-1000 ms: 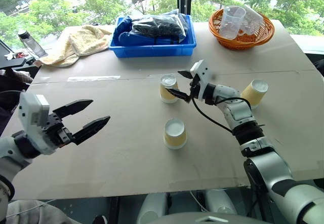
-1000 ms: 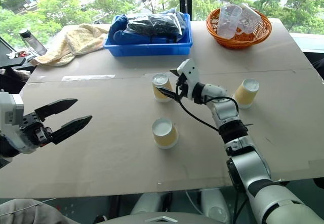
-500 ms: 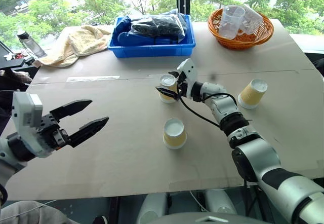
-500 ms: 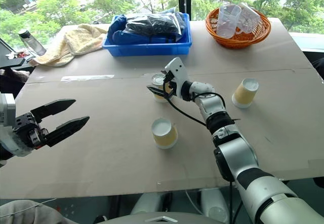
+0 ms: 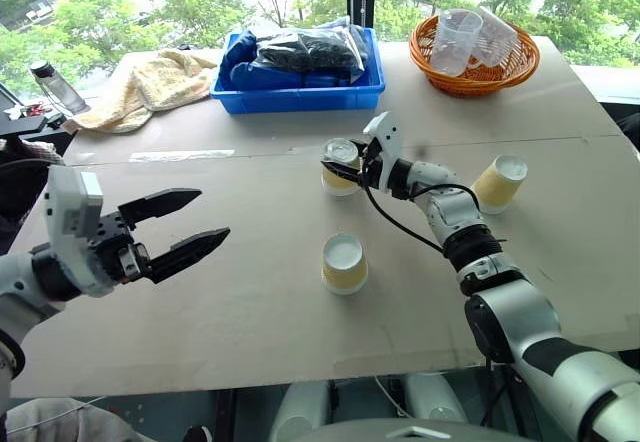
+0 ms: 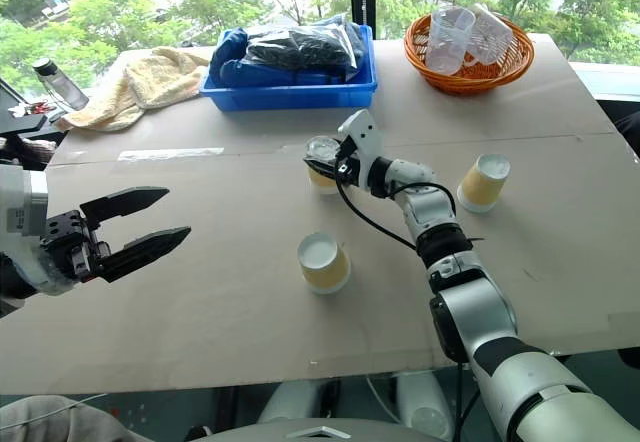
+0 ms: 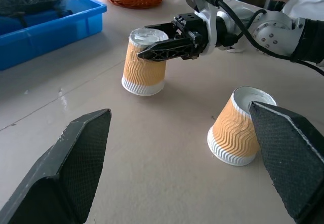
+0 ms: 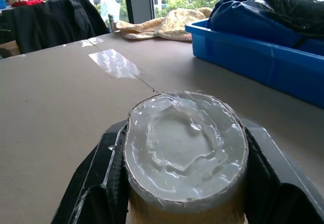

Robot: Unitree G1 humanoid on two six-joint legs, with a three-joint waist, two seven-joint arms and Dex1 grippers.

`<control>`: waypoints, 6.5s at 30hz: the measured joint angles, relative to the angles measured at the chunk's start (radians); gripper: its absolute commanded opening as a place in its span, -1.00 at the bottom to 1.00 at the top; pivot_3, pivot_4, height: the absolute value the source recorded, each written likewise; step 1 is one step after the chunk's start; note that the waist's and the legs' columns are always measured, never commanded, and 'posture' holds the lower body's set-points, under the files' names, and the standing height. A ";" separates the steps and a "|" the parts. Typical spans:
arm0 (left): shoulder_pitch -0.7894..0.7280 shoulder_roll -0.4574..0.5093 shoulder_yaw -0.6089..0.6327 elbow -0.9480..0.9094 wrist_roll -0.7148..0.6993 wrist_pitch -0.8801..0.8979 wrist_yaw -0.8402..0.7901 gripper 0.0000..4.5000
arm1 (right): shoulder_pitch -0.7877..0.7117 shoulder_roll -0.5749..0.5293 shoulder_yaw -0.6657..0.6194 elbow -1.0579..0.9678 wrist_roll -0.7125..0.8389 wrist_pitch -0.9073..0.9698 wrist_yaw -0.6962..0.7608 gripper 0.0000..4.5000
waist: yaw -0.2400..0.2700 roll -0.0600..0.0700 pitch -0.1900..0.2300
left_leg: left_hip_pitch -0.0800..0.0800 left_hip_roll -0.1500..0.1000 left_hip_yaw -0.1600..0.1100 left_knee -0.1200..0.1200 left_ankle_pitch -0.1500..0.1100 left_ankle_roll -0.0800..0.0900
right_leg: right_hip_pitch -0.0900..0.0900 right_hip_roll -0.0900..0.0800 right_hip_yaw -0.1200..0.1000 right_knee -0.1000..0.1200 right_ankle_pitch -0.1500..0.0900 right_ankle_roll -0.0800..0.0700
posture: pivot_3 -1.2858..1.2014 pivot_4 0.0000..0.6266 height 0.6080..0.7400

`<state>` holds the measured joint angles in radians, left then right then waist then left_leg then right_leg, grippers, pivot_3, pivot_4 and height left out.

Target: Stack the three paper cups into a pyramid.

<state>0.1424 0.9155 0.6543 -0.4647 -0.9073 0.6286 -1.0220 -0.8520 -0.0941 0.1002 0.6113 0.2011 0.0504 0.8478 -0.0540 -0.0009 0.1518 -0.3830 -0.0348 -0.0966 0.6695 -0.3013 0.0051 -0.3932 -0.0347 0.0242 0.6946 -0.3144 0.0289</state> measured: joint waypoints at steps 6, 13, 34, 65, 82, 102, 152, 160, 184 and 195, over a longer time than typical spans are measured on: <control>-0.149 0.045 -0.158 0.012 0.000 0.004 -0.064 1.00 | 0.324 -0.264 0.000 -0.480 0.100 0.181 0.150 -0.11 | 0.020 0.000 0.000 | -0.002 0.000 -0.002 0.000 0.000 0.000 | -0.001 0.000 -0.002 -0.001 0.000 0.000 | 0.03 -0.52 1.00; -0.305 0.103 -0.337 0.104 0.043 -0.004 -0.198 1.00 | 0.653 -0.460 -0.022 -0.911 0.261 0.384 0.214 -0.11 | -0.007 0.001 0.001 | 0.003 0.001 0.004 -0.001 -0.001 0.002 | -0.001 0.001 0.003 0.002 0.000 0.000 | 0.03 -0.52 1.00; -0.449 0.114 -0.472 0.166 0.128 -0.038 -0.378 1.00 | 0.679 -0.400 0.077 -0.934 0.201 0.279 0.150 -0.11 | 0.013 -0.004 0.004 | 0.002 0.001 0.004 0.001 0.000 0.001 | -0.001 0.001 0.003 0.001 0.000 0.000 | 0.03 -0.52 1.00; -0.759 -0.119 -0.621 0.225 0.206 -0.054 -0.219 1.00 | 0.888 -0.466 -0.413 -0.804 0.155 0.063 -0.160 0.98 | 0.011 -0.007 0.004 | 0.004 0.001 0.007 0.004 0.000 0.001 | 0.002 0.002 0.005 0.004 0.000 0.000 | 0.03 -0.52 1.00; -0.802 -0.210 -0.680 0.272 0.248 -0.070 -0.211 1.00 | 0.520 -0.369 -0.419 -0.567 0.246 0.265 -0.328 0.98 | 0.010 -0.007 0.004 | 0.002 0.001 0.008 0.005 0.000 0.001 | 0.001 0.002 0.004 0.004 0.000 0.000 | 0.03 -0.52 1.00; -0.763 -0.198 -0.665 0.240 0.253 -0.069 -0.189 1.00 | 0.508 -0.364 -0.418 -0.538 0.290 0.258 -0.265 0.98 | 0.012 -0.007 0.004 | 0.002 0.001 0.008 0.006 0.000 0.001 | 0.001 0.002 0.004 0.004 0.000 0.000 | 0.03 -0.52 1.00; -0.672 0.026 -0.577 0.319 0.282 -0.071 -0.301 1.00 | 0.473 -0.498 0.024 -1.219 0.539 0.638 -0.071 -0.08 | 0.016 -0.005 0.006 | -0.004 0.001 -0.001 0.011 -0.001 0.002 | -0.001 0.001 -0.004 0.003 0.000 0.000 | 0.03 -0.52 1.00; -0.638 0.040 -0.547 0.285 0.227 -0.042 -0.338 1.00 | 0.460 -0.495 0.044 -1.181 0.487 0.609 -0.050 -0.08 | 0.014 -0.005 0.006 | -0.004 0.001 -0.001 0.011 -0.001 0.002 | -0.001 0.001 -0.004 0.003 0.000 0.000 | 0.03 -0.52 1.00; -0.536 0.083 -0.494 0.267 0.199 -0.047 -0.399 1.00 | 0.617 -0.665 -0.187 -1.217 0.615 0.653 0.009 0.96 | 0.016 -0.005 0.006 | -0.005 0.001 -0.001 0.011 -0.001 0.003 | 0.000 0.001 -0.004 0.002 0.000 0.000 | 0.03 -0.52 1.00; -0.101 -0.067 -0.394 0.373 0.422 -0.319 -0.202 1.00 | 0.971 -0.668 -0.433 -0.862 0.509 0.308 0.334 0.96 | 0.027 -0.006 0.006 | 0.002 0.001 0.002 0.010 -0.005 0.009 | 0.007 0.000 -0.002 0.001 0.000 0.001 | 0.03 -0.52 1.00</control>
<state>0.0410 0.8480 0.2605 -0.0918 -0.4855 0.3093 -1.2235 0.1191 -0.7624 -0.3325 -0.2504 0.7098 0.3587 1.1821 -0.0266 -0.0067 0.1575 -0.3805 -0.0335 -0.0949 0.6792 -0.3063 0.0140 -0.3865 -0.0347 0.0223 0.6953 -0.3141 0.0295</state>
